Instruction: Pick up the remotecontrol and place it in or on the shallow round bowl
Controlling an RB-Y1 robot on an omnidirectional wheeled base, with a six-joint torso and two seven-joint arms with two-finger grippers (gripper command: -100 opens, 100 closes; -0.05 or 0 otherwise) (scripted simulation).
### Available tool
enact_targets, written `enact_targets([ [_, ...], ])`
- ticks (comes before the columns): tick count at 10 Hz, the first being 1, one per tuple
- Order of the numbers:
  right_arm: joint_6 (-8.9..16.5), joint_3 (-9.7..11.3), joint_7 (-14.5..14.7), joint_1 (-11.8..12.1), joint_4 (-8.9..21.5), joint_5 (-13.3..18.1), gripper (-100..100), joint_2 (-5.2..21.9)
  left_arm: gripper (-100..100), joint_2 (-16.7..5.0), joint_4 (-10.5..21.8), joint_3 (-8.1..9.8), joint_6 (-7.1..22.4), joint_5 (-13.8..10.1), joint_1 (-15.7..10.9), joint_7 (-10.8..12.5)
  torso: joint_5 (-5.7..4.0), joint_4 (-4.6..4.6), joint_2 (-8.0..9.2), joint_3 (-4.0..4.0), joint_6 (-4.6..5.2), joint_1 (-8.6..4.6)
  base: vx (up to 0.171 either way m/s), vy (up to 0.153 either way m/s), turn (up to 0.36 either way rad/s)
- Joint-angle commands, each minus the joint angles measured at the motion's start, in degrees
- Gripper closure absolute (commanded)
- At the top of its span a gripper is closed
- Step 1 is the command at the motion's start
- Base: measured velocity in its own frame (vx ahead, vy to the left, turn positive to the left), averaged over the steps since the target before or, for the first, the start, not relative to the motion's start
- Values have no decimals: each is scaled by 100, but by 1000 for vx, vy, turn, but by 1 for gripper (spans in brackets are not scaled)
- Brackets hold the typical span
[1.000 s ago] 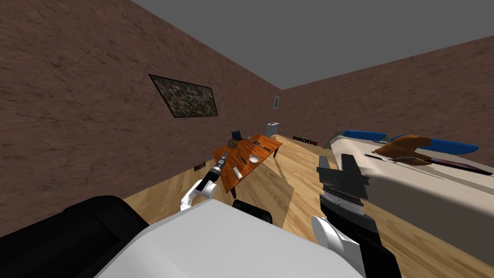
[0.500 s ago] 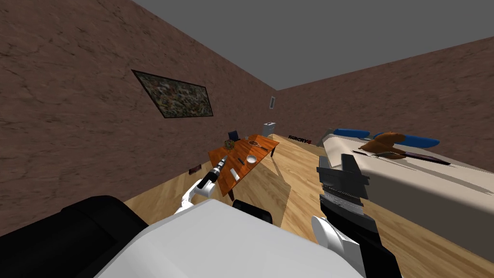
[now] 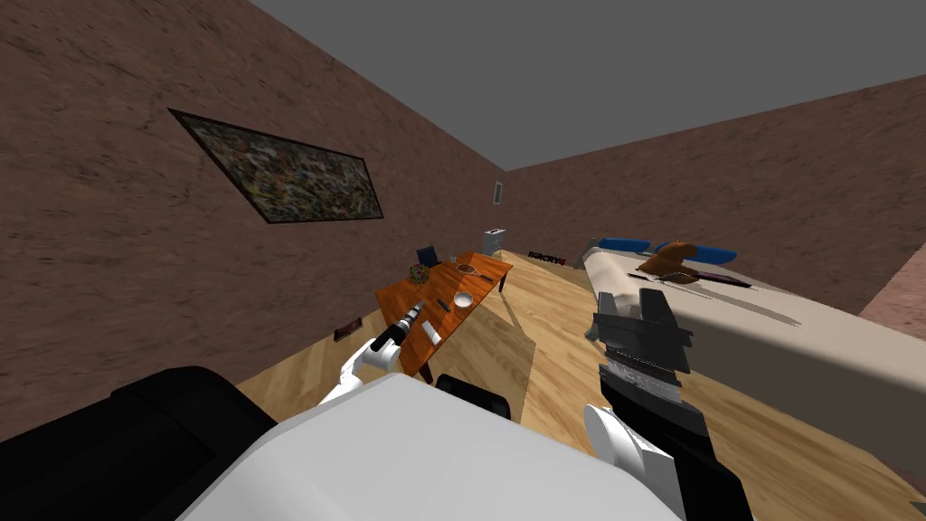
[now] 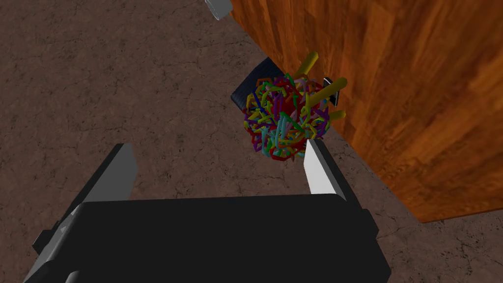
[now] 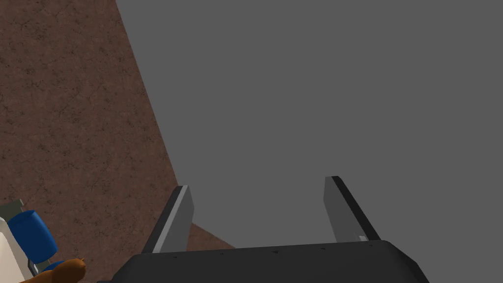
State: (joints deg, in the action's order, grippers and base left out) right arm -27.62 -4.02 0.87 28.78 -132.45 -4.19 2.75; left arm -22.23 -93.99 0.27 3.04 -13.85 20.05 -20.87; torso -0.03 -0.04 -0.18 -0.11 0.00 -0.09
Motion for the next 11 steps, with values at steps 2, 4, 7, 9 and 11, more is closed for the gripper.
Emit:
enact_targets([
  [2,0,-1,0,1,0,0,0,0,-100,-103,384,-32,92,-113,-129,-82,0,0,3,1,-4,1,31,-10,-47],
  [4,0,0,0,0,0,0,0,0,-100,-193,721,-66,284,-269,-202,-219,1,2,9,5,-1,2,28,-9,-130],
  [7,0,-1,0,1,0,0,0,0,-100,-345,1236,-147,676,-597,-341,-490,1,1,6,3,-5,6,45,-3,-155],
  [9,0,-1,0,1,0,0,0,0,-100,-408,1527,-194,875,-768,-406,-623,1,1,7,3,-6,6,35,3,-136],
  [11,0,-1,0,1,0,0,0,0,-100,-461,1802,-244,1076,-944,-467,-753,2,2,9,5,-6,8,38,10,-116],
])
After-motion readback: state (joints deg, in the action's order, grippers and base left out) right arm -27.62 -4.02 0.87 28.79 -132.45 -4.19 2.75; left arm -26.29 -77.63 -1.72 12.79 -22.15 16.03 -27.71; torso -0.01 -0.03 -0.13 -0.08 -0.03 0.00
